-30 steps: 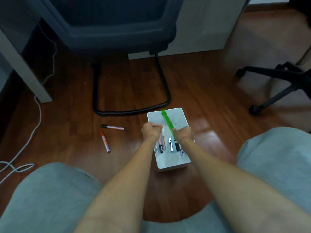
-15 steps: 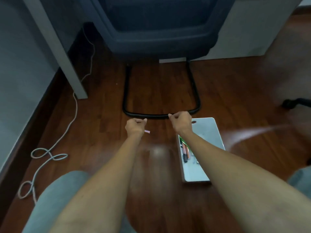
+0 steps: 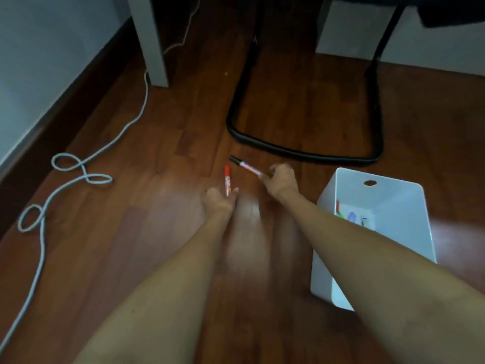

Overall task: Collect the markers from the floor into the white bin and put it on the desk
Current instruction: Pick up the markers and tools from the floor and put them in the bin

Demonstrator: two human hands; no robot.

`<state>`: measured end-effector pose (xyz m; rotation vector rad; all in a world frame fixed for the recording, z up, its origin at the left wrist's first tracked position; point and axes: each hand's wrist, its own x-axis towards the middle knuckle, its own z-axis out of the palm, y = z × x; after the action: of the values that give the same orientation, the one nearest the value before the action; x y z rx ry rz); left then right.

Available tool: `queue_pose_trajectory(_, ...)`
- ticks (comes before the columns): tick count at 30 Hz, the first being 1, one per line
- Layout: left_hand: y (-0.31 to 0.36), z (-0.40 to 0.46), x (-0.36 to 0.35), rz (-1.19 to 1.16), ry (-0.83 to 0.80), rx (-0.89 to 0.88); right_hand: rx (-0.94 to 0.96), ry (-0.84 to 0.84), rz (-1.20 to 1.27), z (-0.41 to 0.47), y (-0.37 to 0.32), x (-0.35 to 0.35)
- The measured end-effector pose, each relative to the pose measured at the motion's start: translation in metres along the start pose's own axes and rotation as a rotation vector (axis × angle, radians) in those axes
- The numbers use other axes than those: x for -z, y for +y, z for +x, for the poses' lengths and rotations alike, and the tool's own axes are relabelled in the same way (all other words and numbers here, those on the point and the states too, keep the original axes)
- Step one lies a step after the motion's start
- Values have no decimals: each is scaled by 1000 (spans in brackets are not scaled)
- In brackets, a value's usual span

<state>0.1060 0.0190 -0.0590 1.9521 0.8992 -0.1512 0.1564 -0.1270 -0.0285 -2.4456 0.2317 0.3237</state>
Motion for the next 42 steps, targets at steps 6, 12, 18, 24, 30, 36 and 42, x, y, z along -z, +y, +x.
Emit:
queue_pose_trajectory(6, -9, -7, 0, 53, 83, -131, 107, 103, -111, -1, 6, -40)
queue_pose_trajectory(12, 4, -25, 9, 235, 16, -158, 31, 132, -121, -25, 5, -44)
queue_pose_trajectory(18, 38, -56, 12, 285, -93, -214, -65, 177, 82, -43, -2, -5)
queue_pose_trajectory(24, 104, -77, 15, 242, -59, -334, -115, 308, 172, -42, -12, 58)
queue_pose_trajectory(30, 145, -121, 6, 228, -144, -440, -182, 431, 248, -65, 9, 114)
queue_pose_trajectory(36, 162, -160, -17, 247, -224, -519, -283, 495, 291, -93, 40, 147)
queue_pose_trajectory(42, 162, -196, -43, 269, -340, -550, -374, 532, 285, -128, 77, 156)
